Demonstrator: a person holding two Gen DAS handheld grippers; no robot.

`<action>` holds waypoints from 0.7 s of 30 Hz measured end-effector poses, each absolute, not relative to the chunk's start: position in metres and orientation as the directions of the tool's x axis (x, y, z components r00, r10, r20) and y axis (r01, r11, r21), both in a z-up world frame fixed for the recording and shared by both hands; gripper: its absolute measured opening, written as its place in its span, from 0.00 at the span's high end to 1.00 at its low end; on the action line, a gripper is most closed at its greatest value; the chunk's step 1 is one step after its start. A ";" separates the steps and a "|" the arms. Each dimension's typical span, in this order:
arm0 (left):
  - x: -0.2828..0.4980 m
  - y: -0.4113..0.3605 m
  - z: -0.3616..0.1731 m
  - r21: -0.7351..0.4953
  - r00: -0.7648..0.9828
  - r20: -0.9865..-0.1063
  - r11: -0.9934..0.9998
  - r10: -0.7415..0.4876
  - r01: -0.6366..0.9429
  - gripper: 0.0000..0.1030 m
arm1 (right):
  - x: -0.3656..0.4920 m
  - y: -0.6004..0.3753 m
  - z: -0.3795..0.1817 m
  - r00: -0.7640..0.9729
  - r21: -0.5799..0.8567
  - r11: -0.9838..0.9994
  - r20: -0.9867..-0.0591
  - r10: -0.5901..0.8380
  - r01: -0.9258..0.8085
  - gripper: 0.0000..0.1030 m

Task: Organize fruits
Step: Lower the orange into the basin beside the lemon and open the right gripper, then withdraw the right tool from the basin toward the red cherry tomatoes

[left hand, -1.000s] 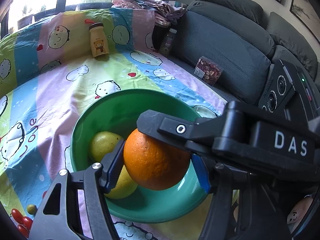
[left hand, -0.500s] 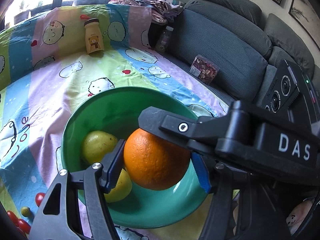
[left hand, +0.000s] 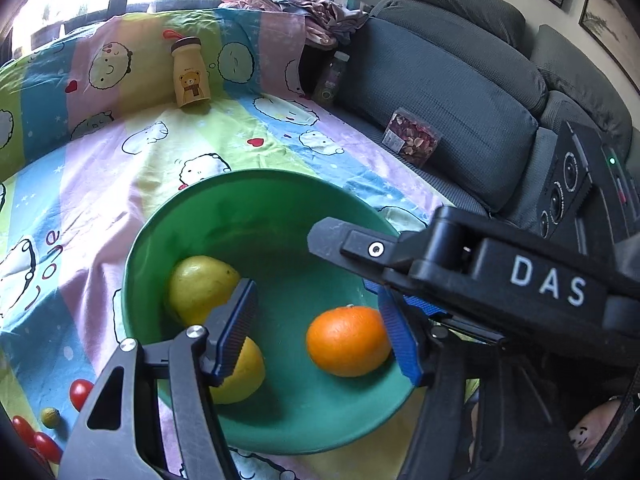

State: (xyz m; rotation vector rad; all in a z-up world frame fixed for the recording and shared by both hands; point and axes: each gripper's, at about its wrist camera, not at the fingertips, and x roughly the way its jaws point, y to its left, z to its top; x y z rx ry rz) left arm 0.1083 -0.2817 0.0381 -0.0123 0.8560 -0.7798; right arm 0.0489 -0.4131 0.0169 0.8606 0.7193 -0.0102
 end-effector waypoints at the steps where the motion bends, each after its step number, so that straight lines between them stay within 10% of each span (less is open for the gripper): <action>1: 0.108 -0.278 0.039 -0.321 0.401 -0.668 0.728 -0.627 0.606 0.39 | 0.048 -0.414 0.016 0.767 0.686 0.666 -0.584 0.265 0.293 0.37; 12: 0.077 -0.184 0.056 -0.299 0.552 -0.667 0.858 -0.501 0.417 0.28 | 0.040 -0.390 0.036 0.781 0.628 0.734 -0.583 0.226 0.257 0.38; 21: 0.043 -0.068 0.046 -0.162 0.700 -0.699 0.986 -0.143 0.039 0.23 | 0.049 -0.322 0.056 0.747 0.590 0.805 -0.564 0.351 0.068 0.37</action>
